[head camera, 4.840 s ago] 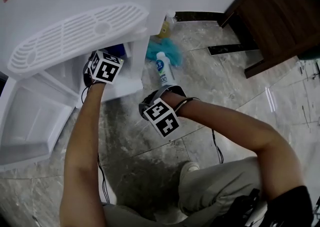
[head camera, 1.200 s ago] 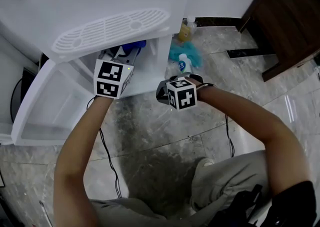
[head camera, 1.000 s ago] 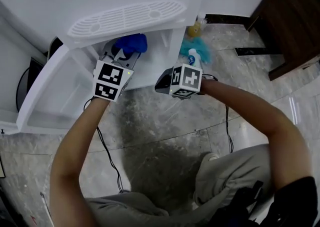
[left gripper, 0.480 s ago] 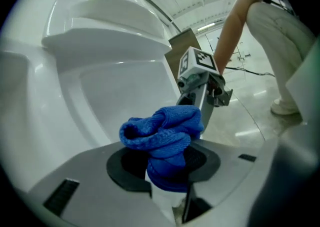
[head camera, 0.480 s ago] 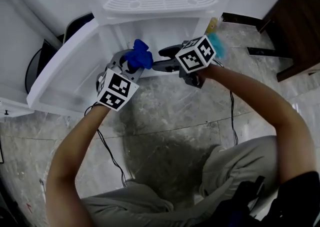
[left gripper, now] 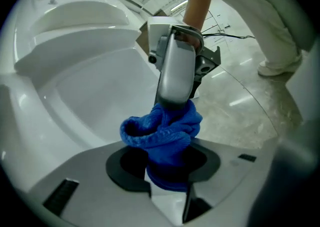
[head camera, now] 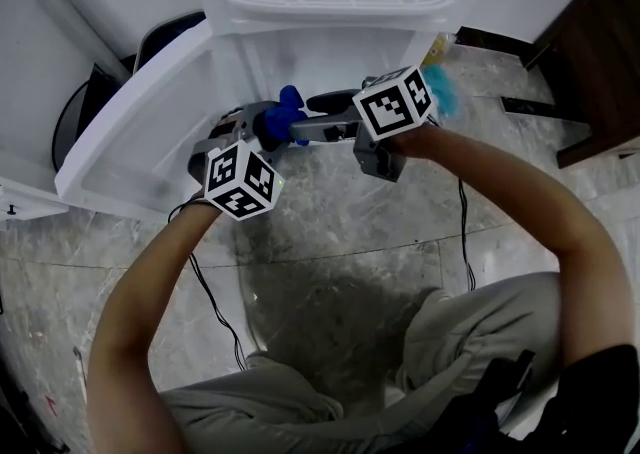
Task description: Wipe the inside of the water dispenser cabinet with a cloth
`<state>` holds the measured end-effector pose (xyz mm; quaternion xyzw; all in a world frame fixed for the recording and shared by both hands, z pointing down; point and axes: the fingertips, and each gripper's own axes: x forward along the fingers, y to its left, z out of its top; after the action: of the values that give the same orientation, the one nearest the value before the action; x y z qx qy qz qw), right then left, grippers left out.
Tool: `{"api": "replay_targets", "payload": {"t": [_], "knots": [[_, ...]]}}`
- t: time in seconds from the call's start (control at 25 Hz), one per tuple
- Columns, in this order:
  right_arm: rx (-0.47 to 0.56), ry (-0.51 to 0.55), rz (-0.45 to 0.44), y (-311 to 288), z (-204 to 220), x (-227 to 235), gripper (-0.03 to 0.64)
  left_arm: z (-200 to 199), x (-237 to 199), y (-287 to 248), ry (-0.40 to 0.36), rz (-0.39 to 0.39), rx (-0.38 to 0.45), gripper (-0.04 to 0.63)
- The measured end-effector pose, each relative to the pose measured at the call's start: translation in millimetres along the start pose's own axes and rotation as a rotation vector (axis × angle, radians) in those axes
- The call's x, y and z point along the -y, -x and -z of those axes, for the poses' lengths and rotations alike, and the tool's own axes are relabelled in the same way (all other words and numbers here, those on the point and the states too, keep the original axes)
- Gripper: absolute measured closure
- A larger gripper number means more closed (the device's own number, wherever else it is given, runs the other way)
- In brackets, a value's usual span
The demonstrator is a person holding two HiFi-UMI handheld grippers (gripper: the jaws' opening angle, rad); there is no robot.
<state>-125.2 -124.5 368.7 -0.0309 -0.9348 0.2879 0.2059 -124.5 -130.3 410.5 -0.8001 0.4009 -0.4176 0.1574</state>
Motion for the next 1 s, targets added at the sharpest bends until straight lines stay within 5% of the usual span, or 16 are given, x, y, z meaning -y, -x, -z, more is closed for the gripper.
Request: {"api": "replay_targets", "payload": {"t": [0.4,0.64,1.0], "knots": [[-0.081,-0.006,0.081,-14,25,5,0.291,-25,21,-5,-0.130,0.022,0.002,0.445],[-0.131,-0.019,0.076,-11,29,6,0.422,-23,22,-8,-0.107,0.020,0.008,0.434],[-0.155,-0.018,0.136,17,28,29,0.448,-29,18,-7,-0.054,0.023,0.064,0.411]]}}
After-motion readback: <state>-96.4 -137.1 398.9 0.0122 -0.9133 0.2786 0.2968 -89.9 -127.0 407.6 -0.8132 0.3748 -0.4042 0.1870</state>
